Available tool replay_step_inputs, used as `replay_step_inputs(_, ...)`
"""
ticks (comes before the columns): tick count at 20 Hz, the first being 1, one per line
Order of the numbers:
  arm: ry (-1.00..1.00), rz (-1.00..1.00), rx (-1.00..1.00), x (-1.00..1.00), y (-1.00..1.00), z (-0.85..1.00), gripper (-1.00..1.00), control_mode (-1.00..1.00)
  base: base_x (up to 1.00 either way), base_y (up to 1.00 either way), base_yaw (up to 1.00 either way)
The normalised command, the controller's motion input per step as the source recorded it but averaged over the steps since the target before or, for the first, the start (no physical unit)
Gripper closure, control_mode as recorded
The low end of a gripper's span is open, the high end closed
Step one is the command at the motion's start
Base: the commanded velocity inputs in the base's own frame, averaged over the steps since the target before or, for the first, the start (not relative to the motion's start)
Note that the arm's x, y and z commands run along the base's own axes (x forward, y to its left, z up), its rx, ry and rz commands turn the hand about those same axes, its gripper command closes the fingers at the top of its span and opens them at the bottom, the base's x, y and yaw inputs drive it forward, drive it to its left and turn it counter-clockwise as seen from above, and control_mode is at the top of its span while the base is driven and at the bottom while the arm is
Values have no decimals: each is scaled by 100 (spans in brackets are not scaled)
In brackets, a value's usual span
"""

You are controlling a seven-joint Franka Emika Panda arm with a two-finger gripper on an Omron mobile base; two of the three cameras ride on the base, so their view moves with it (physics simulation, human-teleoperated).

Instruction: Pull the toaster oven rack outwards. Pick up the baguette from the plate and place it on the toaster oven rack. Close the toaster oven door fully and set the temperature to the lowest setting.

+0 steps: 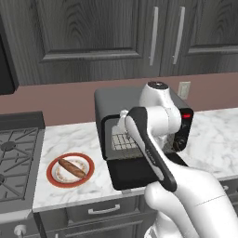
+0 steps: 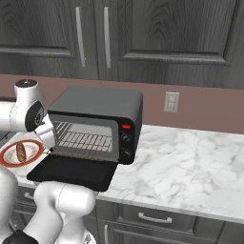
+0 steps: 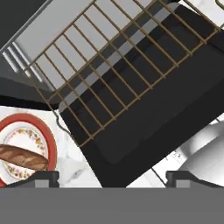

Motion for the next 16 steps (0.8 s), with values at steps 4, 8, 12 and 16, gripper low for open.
replay_step_inputs(4, 1, 34, -13, -4, 99, 17, -100, -100, 0, 0, 0)
replay_step_inputs(8, 5, 45, -13, 5, 100, 2, -100, -100, 0, 0, 0)
replay_step_inputs(12, 16, 38, -12, 37, 76, -1, -100, -100, 0, 0, 0)
replay_step_inputs(16, 22, 29, -10, 43, 57, -28, -100, -100, 0, 0, 0)
